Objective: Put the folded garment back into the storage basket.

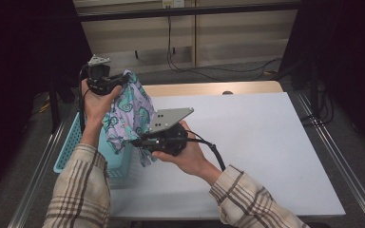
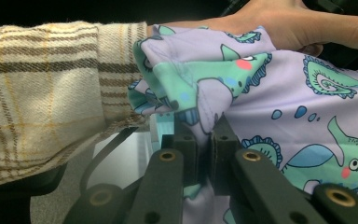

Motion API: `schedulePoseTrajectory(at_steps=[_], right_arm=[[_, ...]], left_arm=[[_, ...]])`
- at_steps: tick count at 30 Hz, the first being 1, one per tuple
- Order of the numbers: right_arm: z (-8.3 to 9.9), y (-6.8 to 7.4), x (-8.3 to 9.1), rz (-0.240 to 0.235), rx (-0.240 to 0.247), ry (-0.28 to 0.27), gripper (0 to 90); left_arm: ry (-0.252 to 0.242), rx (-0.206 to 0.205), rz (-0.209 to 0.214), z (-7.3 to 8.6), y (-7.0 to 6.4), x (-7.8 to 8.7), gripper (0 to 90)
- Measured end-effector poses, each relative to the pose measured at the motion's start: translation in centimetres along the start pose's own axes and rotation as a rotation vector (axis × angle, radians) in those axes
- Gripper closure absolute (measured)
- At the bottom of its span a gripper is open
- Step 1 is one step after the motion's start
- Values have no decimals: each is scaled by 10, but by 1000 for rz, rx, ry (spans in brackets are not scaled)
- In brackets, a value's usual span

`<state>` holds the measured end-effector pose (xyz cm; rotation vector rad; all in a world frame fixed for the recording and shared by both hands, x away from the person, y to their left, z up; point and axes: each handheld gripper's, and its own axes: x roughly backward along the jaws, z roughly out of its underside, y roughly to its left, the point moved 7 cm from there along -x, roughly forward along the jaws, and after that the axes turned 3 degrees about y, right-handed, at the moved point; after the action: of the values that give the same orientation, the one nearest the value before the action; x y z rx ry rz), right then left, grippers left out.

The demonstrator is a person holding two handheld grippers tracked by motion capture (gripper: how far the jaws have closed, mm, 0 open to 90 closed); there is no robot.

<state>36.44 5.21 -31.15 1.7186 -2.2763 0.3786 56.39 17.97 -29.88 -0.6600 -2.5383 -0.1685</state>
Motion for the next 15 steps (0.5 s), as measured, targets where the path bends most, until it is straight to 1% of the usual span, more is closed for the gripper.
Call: schedulePoseTrajectory(at_steps=[1,2,3,4,5,6,7,8,9,10,11,12,14,15], right_arm=[[-1,0,-1,0,3,-1,856],[-2,0,-3,-4,6,2,856],[-3,1,-5,-5,8,3,856],[-5,1,-7,-10,5,1,856],[-6,1,-9,-9,12,5,856],[-7,1,-11,-14,12,2,856],[-8,2,-12,-16,15,4,856],[-9,2,-14,-17,16,4,856],[-10,2,-16,-21,16,2,856],[-11,2,-18,-22,17,4,856],[-11,3,-19,-24,17,4,856],[-11,3,-19,-24,17,4,856],[-12,4,-24,-28,21,5,856],[-12,4,-25,-29,17,5,856]], left_arm=[[-3,6,4,0,2,1,815],[1,1,-2,0,5,3,815],[-4,7,-2,0,7,5,815],[-4,7,-2,0,7,5,815],[-5,9,-11,0,12,8,815],[-5,9,-11,0,12,8,815],[-7,12,-13,0,16,11,815],[-1,3,-18,1,19,12,815],[-8,15,-17,1,20,13,815],[-6,14,-20,2,21,14,815],[8,0,-27,3,24,15,815],[8,0,-27,3,24,15,815],[2,3,-33,5,27,17,815],[-2,12,-33,6,30,18,815]])
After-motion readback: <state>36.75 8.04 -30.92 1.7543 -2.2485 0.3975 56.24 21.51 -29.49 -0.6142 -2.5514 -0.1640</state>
